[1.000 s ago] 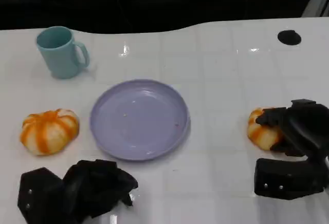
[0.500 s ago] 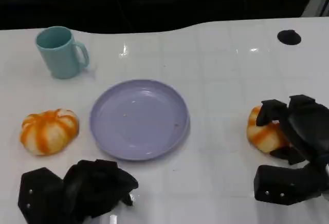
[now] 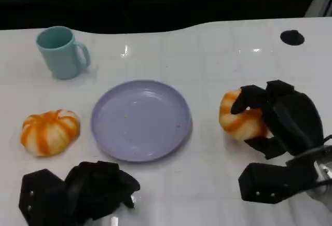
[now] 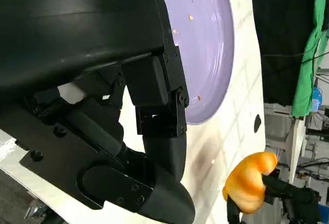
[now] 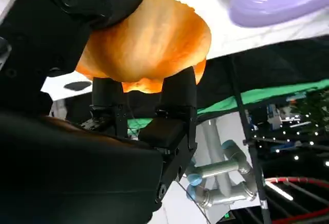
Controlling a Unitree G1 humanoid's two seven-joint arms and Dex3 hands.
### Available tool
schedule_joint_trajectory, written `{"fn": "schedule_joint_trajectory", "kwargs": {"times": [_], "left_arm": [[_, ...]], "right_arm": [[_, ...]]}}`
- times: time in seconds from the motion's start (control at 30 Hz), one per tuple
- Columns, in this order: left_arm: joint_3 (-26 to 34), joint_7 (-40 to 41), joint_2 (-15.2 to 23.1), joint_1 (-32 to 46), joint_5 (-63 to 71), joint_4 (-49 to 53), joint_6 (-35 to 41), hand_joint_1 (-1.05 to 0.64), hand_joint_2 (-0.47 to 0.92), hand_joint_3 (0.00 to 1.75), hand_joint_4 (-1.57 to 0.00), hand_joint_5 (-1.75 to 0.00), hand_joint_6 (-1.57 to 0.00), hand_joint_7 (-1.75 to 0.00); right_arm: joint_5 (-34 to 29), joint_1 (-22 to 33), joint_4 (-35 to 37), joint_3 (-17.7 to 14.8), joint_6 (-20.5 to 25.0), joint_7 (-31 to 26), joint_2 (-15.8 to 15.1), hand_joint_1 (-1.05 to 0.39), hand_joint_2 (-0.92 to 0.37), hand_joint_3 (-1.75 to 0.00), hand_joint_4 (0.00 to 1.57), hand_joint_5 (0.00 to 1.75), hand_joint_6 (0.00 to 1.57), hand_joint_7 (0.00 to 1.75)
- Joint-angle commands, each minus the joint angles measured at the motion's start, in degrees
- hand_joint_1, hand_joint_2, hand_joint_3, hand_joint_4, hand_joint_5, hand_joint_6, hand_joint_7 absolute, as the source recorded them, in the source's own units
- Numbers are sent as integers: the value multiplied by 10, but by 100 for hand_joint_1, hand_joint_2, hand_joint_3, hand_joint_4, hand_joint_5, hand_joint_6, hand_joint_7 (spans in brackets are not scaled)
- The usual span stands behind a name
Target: Grasp the bread from the table and place it into the plate.
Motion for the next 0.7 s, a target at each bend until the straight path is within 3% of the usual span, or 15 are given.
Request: {"fn": "schedule_joint_trajectory", "kwargs": {"times": [0.03, 0.23, 0.57, 0.7], "left_arm": [[2, 0, 6, 3, 4, 4, -2, -105, 64, 25, -89, -152, -151, -43], [3, -3, 6, -4, 3, 18, -6, -105, 63, 24, -90, -151, -151, -42], [-4, -2, 6, 1, 7, 21, -15, -105, 63, 24, -91, -151, -151, -42], [-5, -4, 6, 7, 4, 14, -14, -105, 64, 24, -90, -150, -151, -42]], "right_arm": [[16, -10, -17, -10, -7, 15, 16, -1, -20, -145, 101, 175, 86, 158], [13, -40, 0, -2, -18, 28, 46, -5, -17, -152, 102, 175, 83, 164], [7, -99, 85, 23, -50, 12, 108, -8, -22, -147, 99, 175, 84, 159], [4, -128, 134, 32, -66, -4, 134, -7, -24, -143, 99, 175, 80, 166]]}}
